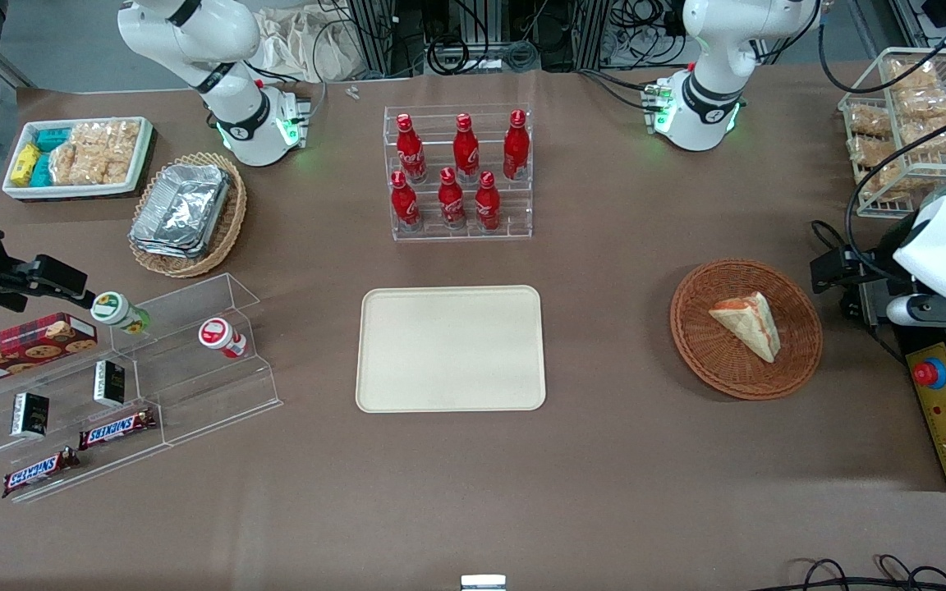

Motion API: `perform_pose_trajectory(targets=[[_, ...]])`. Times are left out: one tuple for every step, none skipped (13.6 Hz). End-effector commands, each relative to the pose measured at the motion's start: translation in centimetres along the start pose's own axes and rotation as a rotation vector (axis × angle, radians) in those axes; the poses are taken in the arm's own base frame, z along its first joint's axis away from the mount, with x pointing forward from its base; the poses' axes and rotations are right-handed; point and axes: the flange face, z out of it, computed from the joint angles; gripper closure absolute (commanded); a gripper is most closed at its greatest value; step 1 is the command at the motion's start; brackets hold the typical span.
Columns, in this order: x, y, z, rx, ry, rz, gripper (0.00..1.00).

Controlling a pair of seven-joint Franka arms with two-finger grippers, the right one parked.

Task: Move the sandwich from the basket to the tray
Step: 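Move the left gripper over the wicker basket toward the wrapped sandwich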

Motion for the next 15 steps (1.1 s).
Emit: perform_pose_trajectory(targets=[[0.1,-0.2,-0.4,0.018,-0.011,0.008,0.00],[0.1,-0.1,-0.2,0.018,-0.015,0.008,0.00],[0.2,-0.1,-0.3,0.017,-0.012,0.007,0.00],[0.3,-0.2,-0.1,0.022,-0.015,0.007,0.00],[0.2,-0.2,0.2,0.022,-0.027,0.004,0.00],[0.1,-0.3,0.5,0.023,-0.042,-0.033,0.00],[-0.1,-0.4,0.8,0.025,-0.055,-0.089,0.00],[-0.2,-0.7,0.9,0.025,-0.056,-0.149,0.00],[-0.2,-0.7,0.9,0.025,-0.056,-0.200,0.00],[-0.2,-0.7,1.3,0.028,-0.063,-0.269,0.00],[-0.3,-0.6,1.5,0.028,-0.070,-0.365,0.00],[-0.3,-0.7,2.0,0.037,-0.075,-0.480,0.00],[-0.2,-0.8,2.5,0.044,-0.081,-0.568,0.00],[-0.2,-0.7,3.4,0.050,-0.087,-0.594,0.00],[-0.2,-0.7,3.9,0.047,-0.080,-0.613,0.00]])
